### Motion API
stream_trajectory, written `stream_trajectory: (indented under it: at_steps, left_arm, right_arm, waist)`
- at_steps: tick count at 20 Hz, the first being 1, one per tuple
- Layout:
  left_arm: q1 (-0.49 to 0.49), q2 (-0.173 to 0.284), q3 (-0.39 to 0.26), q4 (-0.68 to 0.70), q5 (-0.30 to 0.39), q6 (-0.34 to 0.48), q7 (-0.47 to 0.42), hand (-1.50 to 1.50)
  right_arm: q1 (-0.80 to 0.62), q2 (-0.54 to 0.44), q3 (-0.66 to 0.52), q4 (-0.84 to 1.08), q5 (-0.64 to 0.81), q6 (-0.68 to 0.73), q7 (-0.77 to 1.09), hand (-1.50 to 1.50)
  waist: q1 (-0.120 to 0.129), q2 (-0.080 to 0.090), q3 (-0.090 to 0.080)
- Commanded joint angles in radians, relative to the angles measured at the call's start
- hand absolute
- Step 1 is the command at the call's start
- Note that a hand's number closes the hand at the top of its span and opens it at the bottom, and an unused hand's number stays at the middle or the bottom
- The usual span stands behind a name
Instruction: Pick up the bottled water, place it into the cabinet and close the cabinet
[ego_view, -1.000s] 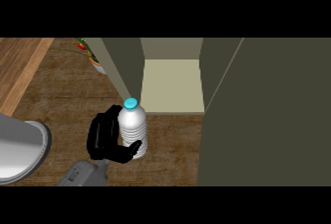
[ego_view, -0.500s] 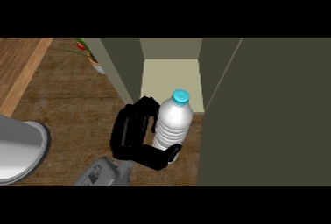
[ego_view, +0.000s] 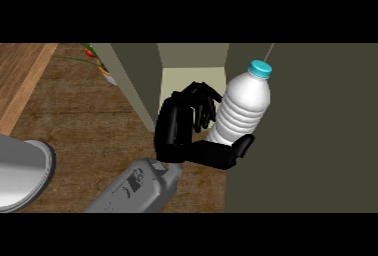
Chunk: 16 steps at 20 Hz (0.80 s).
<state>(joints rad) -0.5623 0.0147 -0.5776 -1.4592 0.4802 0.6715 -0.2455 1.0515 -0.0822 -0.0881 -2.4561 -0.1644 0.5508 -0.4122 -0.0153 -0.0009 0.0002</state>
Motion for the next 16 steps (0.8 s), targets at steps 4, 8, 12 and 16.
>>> stream_trajectory:
  at_steps: [4,8,12,16]
  left_arm:
    - [-0.181,-0.014,0.045,0.140,-0.030,0.112,0.057,1.50]
    - [-0.187,-0.002,0.074,0.240,-0.031,0.063,0.018,1.50]
    - [-0.245,-0.014,0.041,0.330,0.012,0.088,-0.021,1.50]
    - [-0.262,-0.014,0.061,0.385,-0.015,0.093,-0.010,1.50]
  right_arm:
    - [-0.006,-0.010,-0.046,-0.109,-0.125,-0.006,0.081,-1.50]
    - [0.006,0.004,-0.059,-0.054,-0.109,0.025,0.036,-1.50]
    - [-0.074,-0.022,-0.079,-0.044,-0.154,0.010,0.094,-1.50]
    - [-0.058,-0.016,-0.093,-0.078,-0.175,0.009,0.108,-1.50]
  waist:
    - [-0.004,0.003,0.000]
    - [-0.006,0.002,0.000]
    - [-0.006,0.005,0.000]
    - [-0.002,0.005,-0.001]
